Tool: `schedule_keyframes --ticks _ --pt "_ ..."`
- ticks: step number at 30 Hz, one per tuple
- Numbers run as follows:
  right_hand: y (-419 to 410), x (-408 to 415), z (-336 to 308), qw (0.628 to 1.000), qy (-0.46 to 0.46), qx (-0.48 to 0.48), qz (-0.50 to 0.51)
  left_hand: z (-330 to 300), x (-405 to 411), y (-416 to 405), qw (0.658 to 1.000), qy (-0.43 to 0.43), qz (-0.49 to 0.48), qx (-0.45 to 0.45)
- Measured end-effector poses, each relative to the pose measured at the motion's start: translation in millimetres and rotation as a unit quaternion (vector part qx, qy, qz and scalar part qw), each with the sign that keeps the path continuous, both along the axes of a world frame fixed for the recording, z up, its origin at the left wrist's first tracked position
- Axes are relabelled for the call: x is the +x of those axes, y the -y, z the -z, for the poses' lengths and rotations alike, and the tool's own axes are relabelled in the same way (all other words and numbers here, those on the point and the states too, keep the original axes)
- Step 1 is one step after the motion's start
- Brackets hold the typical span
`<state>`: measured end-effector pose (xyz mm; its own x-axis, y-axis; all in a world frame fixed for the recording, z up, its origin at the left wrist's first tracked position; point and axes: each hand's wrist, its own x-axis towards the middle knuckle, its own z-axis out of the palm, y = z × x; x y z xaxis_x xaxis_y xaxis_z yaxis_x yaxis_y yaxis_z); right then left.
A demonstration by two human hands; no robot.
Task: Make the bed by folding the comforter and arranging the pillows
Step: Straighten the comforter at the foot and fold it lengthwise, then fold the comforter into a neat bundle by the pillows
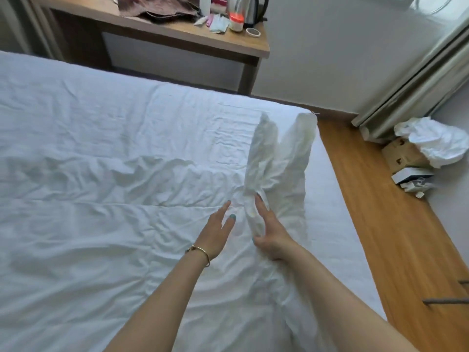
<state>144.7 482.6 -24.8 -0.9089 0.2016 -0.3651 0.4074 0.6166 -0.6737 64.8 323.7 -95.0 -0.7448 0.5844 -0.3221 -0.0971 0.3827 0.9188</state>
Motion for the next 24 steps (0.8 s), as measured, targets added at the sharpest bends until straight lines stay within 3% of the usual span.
schedule_keyframes --ticks 5,7,9,12,14,17,21,24 --pt "79.2 -16.7 63.4 0.996 0.090 -0.005 -0.018 46.0 -22.2 57.0 0.994 0.109 -0.001 -0.001" --pt "89.7 -20.1 76.2 0.991 0.118 -0.051 0.022 67.6 -18.8 61.4 0.990 0.137 0.025 -0.011" --pt "93.4 -16.6 79.0 0.991 0.091 -0.072 0.067 78.7 -10.5 51.7 0.991 0.131 0.021 -0.002" --pt "99.1 10.9 79.9 0.985 0.049 0.135 0.094 73.7 -2.9 21.7 0.993 0.112 -0.034 0.020" --pt "106.6 34.5 81.9 0.947 0.098 0.273 0.139 66.6 -5.9 1.9 0.991 0.091 -0.084 0.043" --pt "123.0 56.5 86.6 0.918 0.185 0.271 0.225 64.2 -20.9 -19.9 0.988 0.057 -0.145 0.019" --pt "153.7 65.3 102.8 0.899 0.288 0.294 0.151 70.2 -37.9 -35.9 0.989 0.001 -0.094 -0.114" --pt "155.6 66.4 104.2 0.886 0.317 0.310 0.136 71.2 -40.7 -44.4 0.990 -0.026 -0.087 -0.103"
